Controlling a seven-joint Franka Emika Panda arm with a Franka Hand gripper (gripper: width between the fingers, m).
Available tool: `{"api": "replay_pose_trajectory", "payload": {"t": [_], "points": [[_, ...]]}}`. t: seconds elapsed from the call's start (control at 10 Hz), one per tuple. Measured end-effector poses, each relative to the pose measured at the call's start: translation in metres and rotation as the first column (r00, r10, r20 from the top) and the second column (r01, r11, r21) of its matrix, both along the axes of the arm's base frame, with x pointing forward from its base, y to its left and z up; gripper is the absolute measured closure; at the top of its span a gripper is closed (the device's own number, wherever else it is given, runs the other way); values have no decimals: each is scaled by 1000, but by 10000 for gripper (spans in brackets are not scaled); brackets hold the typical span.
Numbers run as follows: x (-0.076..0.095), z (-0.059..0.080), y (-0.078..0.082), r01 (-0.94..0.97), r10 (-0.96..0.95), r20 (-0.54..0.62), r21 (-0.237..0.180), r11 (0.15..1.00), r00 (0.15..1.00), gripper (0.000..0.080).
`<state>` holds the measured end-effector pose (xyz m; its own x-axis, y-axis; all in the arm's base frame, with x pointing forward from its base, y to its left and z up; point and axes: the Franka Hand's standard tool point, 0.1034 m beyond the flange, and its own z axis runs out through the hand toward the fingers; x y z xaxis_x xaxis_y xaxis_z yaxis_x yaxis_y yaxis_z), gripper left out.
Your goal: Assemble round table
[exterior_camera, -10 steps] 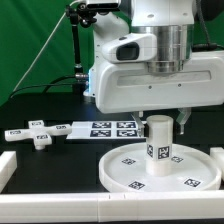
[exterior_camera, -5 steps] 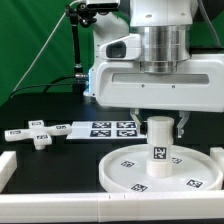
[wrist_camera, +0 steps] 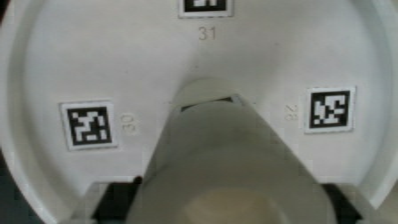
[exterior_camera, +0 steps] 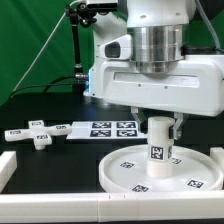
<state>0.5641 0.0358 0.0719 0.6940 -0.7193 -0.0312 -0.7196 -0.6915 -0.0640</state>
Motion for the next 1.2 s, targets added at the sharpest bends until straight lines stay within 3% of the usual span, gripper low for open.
{"api": "replay_pose_trajectory", "payload": {"t": [0.3,0.5,1.0,1.2], "points": [[-1,-1,-4,365,-364,-26,70,928,931,390],[-1,-2,-3,511,-508,-55,86,855,860,390],[0,-1,0,748,-741,-103,83,658,663,390],[0,-1,0,742,-735,-102,84,665,670,390]]}}
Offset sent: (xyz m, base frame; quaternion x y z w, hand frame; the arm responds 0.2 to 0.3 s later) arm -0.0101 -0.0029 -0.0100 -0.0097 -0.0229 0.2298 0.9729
